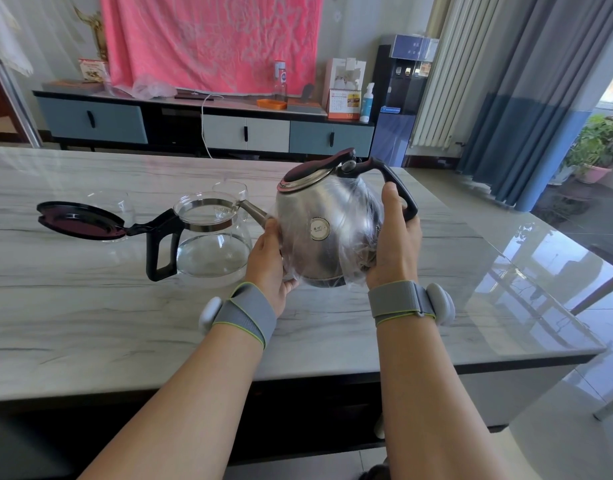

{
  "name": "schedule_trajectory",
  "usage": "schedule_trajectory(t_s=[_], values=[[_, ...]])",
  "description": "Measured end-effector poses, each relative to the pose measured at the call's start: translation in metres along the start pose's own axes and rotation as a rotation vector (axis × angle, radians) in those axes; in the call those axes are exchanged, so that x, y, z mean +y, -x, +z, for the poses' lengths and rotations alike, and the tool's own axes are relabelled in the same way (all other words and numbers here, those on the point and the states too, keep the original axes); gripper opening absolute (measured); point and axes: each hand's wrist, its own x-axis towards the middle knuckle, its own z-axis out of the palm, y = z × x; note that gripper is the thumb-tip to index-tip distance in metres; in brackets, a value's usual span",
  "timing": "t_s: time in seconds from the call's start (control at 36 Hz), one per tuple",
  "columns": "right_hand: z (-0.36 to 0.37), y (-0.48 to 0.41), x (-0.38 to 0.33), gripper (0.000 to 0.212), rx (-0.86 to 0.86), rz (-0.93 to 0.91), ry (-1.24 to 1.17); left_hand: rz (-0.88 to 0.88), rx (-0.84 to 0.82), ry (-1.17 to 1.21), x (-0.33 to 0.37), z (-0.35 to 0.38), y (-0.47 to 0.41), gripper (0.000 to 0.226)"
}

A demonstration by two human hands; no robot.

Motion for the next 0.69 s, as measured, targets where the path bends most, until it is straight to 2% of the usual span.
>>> schedule_trajectory(t_s=[0.11, 0.36, 0.69], values=[[-0.0001, -0.0001, 0.0004, 0.029, -0.01, -0.012, -0.013, 0.0, 0.007, -0.001, 0.0008, 0.0005, 0.0008, 0.032], [-0.0003, 0.0003, 0.0002, 0.036, -0.008, -0.012, -0.023, 0.003, 0.012, -0.005, 0.0015, 0.0013, 0.0031, 0.037], [0.0016, 0.003, -0.0023, 0.033, -0.006, -0.01, -0.037, -0.001, 0.006, 0.002, 0.0022, 0.0019, 0.0051, 0.034]])
